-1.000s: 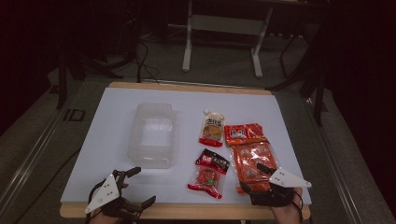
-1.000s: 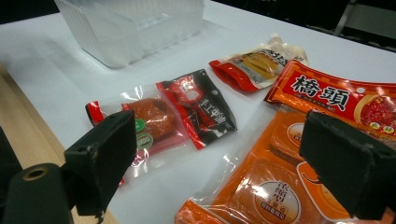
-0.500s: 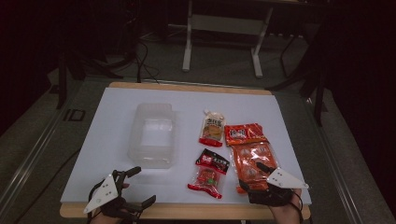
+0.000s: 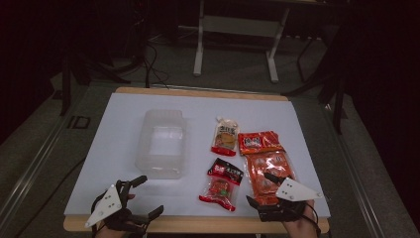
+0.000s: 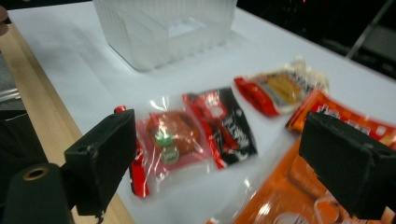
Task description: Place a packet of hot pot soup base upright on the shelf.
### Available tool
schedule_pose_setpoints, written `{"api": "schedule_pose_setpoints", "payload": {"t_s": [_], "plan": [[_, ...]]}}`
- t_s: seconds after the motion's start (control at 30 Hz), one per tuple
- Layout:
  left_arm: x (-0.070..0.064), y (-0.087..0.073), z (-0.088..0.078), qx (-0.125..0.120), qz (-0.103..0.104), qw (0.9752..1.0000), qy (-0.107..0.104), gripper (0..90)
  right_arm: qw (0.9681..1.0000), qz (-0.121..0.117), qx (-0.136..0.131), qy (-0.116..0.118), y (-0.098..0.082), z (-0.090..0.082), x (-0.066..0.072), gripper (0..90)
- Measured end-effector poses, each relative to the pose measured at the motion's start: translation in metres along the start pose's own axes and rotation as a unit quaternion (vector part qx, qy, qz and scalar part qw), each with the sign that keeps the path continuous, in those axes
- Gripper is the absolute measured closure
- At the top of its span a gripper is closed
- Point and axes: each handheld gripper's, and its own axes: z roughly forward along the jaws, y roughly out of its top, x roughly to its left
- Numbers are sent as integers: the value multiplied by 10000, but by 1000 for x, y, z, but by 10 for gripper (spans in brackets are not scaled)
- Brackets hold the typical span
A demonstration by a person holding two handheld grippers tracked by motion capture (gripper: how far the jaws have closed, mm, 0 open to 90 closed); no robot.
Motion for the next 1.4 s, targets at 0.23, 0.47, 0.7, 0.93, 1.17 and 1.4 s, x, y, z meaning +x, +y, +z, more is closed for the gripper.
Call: {"api": "schedule_pose_setpoints", "payload": {"t_s": [0.23,0.47,0.7,0.93,1.17,1.4], "plan": [[0,1,0,20,-4,10000,4,0,9996,-10,-188,194,22,-9,2,113],[0,0,1,59,-8,10000,15,0,9975,71,-700,65,46,-30,-14,108],[0,0,1,56,-27,10000,31,0,9961,105,-856,-178,62,-38,-35,105],[2,0,0,52,-51,10000,45,0,9945,196,-851,-572,70,-32,-60,105],[2,-1,1,97,-28,9999,43,0,9939,416,-743,-694,69,-16,-90,105],[3,-1,1,88,-56,9999,30,1,9935,557,-504,-856,64,2,-113,109]]}}
